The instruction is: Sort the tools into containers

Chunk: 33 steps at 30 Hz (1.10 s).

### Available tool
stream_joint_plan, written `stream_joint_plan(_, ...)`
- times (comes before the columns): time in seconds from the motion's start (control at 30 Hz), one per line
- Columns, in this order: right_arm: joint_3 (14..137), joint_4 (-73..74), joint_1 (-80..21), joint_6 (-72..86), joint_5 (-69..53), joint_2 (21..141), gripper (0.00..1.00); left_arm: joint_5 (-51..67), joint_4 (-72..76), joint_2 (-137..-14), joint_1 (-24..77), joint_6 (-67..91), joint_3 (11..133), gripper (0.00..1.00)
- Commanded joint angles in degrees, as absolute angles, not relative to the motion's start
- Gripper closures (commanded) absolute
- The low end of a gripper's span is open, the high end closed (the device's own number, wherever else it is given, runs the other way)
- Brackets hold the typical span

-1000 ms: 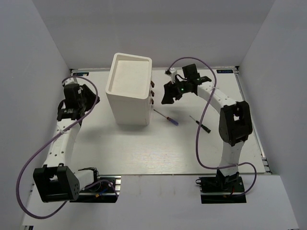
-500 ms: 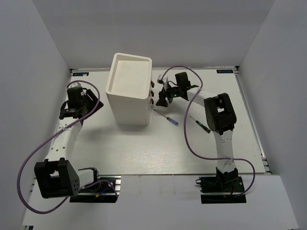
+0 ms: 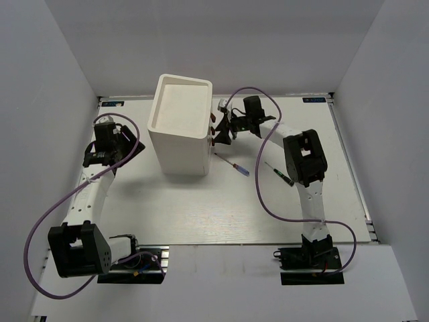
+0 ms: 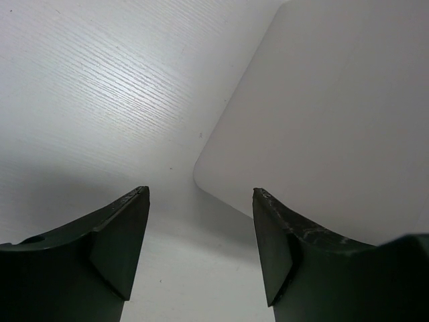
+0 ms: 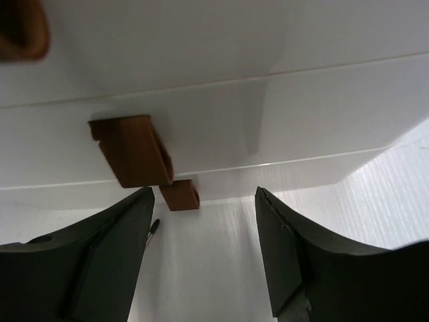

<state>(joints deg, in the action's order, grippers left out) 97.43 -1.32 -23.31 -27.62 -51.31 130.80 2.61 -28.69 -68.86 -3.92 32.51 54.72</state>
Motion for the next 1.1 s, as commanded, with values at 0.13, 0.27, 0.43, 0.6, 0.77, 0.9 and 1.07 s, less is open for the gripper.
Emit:
stream_joint_plan(0.13, 96.24, -1.93, -22.85, -30.85, -55.02, 130.51, 0.34, 4.04, -27.86, -69.35, -3.78, 33.22, 54.4, 0.27)
stream_joint_plan(0.27, 99.39, -1.41, -22.94, -30.76, -54.93, 132.45, 0.34, 4.04, -27.86, -70.4, -3.78, 33.22, 54.93, 0.27)
stream_joint_plan(0.43, 100.81, -0.26, -23.2, -31.11, -55.11, 134.12, 0.35, 4.04, -27.86, -70.92, -3.78, 33.22, 54.93, 0.27)
stream_joint_plan(0.6, 101.51, -0.35, -23.29, -31.12, -55.11, 135.26, 0.35, 4.57, -26.72, -71.54, -3.78, 33.75, 54.93, 0.27)
stream_joint_plan(0.77, 100.82, -1.05, -23.47, -29.98, -56.77, 135.09, 0.4, 4.57, -26.2, -72.69, -3.78, 34.28, 55.46, 0.27)
stream_joint_plan(0.9, 100.28, -2.63, -24.08, -28.57, -58.27, 134.74, 0.52, 4.57, -25.66, -73.21, -3.78, 34.89, 55.46, 0.27)
stream_joint_plan(1.07, 99.67, -4.65, -24.35, -26.28, -59.85, 134.56, 0.78, 4.57, -25.14, -73.83, -3.78, 35.42, 55.46, 0.27)
